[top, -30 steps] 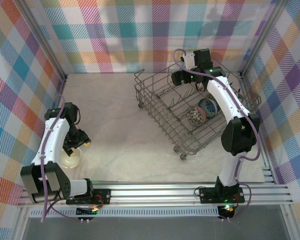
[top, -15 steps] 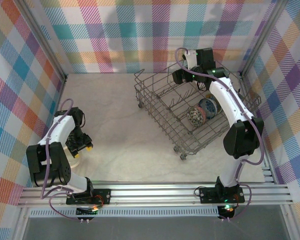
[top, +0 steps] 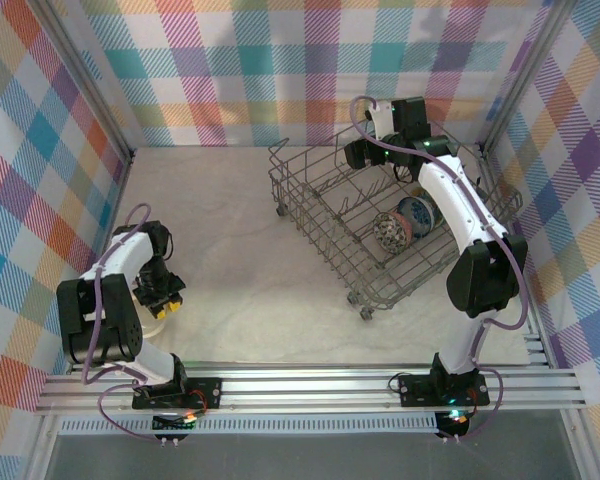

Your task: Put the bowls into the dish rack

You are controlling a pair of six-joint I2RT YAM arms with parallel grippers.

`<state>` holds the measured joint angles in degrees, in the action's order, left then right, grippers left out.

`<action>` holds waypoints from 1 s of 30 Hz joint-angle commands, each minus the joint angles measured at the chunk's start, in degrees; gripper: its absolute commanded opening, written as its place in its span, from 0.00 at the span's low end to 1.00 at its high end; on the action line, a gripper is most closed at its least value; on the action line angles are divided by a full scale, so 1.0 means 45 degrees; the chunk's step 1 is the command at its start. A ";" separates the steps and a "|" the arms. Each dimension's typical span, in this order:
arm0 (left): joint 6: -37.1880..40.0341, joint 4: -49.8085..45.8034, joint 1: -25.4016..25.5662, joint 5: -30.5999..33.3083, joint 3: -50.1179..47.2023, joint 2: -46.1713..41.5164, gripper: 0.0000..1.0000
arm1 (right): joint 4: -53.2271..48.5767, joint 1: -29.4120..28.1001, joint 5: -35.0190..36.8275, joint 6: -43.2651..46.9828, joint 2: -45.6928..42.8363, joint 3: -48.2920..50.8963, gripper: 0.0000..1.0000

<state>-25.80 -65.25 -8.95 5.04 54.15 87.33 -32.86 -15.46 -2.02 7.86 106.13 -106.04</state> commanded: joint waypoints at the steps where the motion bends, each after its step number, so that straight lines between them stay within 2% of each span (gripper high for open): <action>1: 0.0051 -0.0016 -0.0178 -0.0179 -0.0105 0.0165 0.22 | 0.0339 -0.0074 -0.0156 -0.0223 -0.0373 0.0165 1.00; 8: 0.0096 -0.0129 -0.0177 -0.0387 -0.0044 0.0016 0.06 | 0.0380 -0.0079 -0.0149 -0.0242 -0.0418 0.0226 1.00; 15: -0.0993 -0.0691 0.0067 -0.2023 0.0771 -0.1705 0.00 | 0.0366 -0.0079 -0.0100 -0.0256 -0.0510 0.0176 1.00; 18: -0.1978 -0.0772 0.0643 -0.2434 0.1540 -0.2637 0.00 | 0.0369 -0.0072 -0.0193 -0.0315 -0.0534 0.0062 1.00; 22: -0.3048 -0.0778 0.1705 -0.2510 0.3101 -0.2917 0.00 | 0.0221 -0.0080 -0.0388 -0.0369 -0.0415 -0.0381 0.99; 26: -0.4308 -0.0293 0.2770 -0.2019 0.5295 -0.2779 0.00 | -0.0092 -0.0087 -0.0900 -0.0398 -0.0338 -0.0965 0.96; 30: -0.5552 0.0949 0.3606 -0.1093 0.7752 -0.2464 0.00 | -0.0019 -0.0156 -0.2482 -0.0322 -0.0711 -0.1191 0.90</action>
<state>-44.40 -65.95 5.50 -3.42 82.41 75.90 -33.36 -15.70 -6.50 6.52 106.00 -109.38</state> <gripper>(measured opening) 0.076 0.913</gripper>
